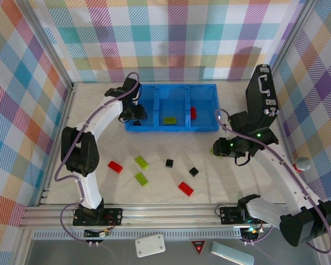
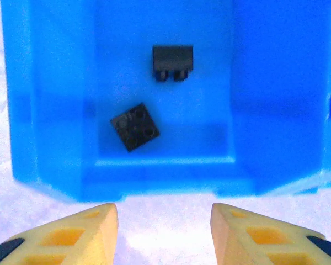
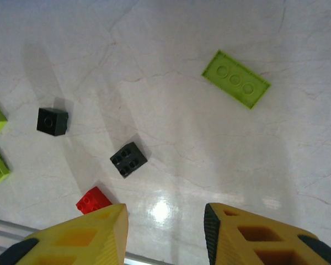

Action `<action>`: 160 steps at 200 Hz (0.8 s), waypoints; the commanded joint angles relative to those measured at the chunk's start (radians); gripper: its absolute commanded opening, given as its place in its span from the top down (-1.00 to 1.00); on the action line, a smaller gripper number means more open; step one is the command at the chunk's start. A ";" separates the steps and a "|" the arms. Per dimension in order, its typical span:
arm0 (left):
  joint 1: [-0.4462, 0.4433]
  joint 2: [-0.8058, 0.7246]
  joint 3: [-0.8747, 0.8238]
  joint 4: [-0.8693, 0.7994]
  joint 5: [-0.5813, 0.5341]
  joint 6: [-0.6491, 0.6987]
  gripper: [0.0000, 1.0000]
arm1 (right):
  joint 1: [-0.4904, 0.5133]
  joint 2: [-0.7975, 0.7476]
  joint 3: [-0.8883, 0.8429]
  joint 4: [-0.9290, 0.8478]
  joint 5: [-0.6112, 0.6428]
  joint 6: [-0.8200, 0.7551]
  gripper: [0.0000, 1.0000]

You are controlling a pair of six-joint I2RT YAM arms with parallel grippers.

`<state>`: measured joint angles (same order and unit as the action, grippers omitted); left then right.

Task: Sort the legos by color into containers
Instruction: Place the lego in the container, then pick up the lego from the bottom-center of the table.

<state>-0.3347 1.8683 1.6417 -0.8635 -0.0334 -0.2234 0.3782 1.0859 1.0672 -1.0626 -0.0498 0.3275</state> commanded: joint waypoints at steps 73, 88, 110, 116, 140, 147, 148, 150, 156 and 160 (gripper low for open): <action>0.066 -0.324 -0.220 -0.065 0.086 -0.012 -0.02 | 0.247 0.079 -0.059 0.042 0.027 0.145 0.14; 0.081 -0.366 -0.237 -0.076 0.090 -0.006 -0.04 | 0.288 0.101 -0.063 0.056 0.028 0.164 0.14; 0.104 -0.419 -0.262 -0.080 0.082 0.005 -0.06 | 0.356 0.150 -0.055 0.066 0.038 0.188 0.14; 0.111 -0.429 -0.271 -0.078 0.076 0.010 -0.06 | 0.376 0.165 -0.051 0.068 0.043 0.191 0.14; 0.148 -0.464 -0.319 -0.039 0.102 0.034 -0.06 | 0.449 0.235 -0.027 0.067 0.064 0.197 0.13; 0.157 -0.475 -0.333 -0.024 0.112 0.037 -0.05 | 0.468 0.258 -0.016 0.062 0.073 0.195 0.13; 0.157 -0.477 -0.335 -0.023 0.113 0.037 -0.06 | 0.470 0.262 -0.015 0.060 0.075 0.195 0.13; 0.160 -0.480 -0.341 -0.019 0.114 0.039 -0.06 | 0.476 0.267 -0.011 0.058 0.078 0.195 0.13; 0.165 -0.487 -0.355 -0.002 0.116 0.041 -0.06 | 0.494 0.285 -0.001 0.053 0.086 0.192 0.12; 0.169 -0.493 -0.364 0.008 0.118 0.043 -0.06 | 0.504 0.301 0.005 0.049 0.092 0.190 0.12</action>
<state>-0.1944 1.4136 1.3296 -0.8982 0.0486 -0.2108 0.8307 1.3289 1.0214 -0.9958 0.0013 0.4988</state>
